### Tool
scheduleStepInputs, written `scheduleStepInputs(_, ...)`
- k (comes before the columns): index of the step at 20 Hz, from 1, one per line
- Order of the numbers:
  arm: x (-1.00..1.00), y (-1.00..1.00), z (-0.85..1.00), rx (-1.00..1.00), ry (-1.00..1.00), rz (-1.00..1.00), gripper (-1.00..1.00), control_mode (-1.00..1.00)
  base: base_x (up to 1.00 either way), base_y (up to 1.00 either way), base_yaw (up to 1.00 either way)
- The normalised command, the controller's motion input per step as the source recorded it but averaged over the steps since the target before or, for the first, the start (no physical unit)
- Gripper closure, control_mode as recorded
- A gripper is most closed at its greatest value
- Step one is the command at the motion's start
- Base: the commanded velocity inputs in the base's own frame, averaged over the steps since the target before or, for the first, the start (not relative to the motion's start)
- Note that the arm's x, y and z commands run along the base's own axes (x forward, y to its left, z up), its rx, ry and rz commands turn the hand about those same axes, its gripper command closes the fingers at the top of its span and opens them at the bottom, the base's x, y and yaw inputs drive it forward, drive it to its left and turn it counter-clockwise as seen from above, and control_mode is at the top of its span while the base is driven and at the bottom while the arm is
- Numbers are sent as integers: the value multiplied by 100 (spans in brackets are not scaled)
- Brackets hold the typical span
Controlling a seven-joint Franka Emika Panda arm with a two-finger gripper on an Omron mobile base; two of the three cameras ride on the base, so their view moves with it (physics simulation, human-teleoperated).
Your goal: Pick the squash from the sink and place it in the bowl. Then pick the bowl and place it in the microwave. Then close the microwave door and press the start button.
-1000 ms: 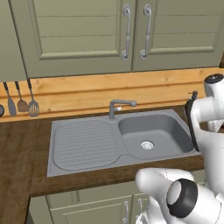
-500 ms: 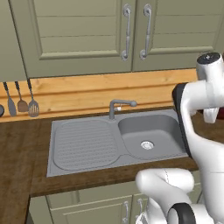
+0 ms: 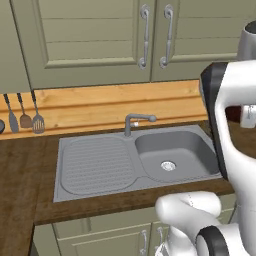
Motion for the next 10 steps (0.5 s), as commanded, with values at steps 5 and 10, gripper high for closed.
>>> scheduleStepInputs(5,-29,95,0,0,-29,17,100,-100,0,0,0)
scheduleStepInputs(10,-37,72,2,2,-39,18,100,-100,0,0,0)
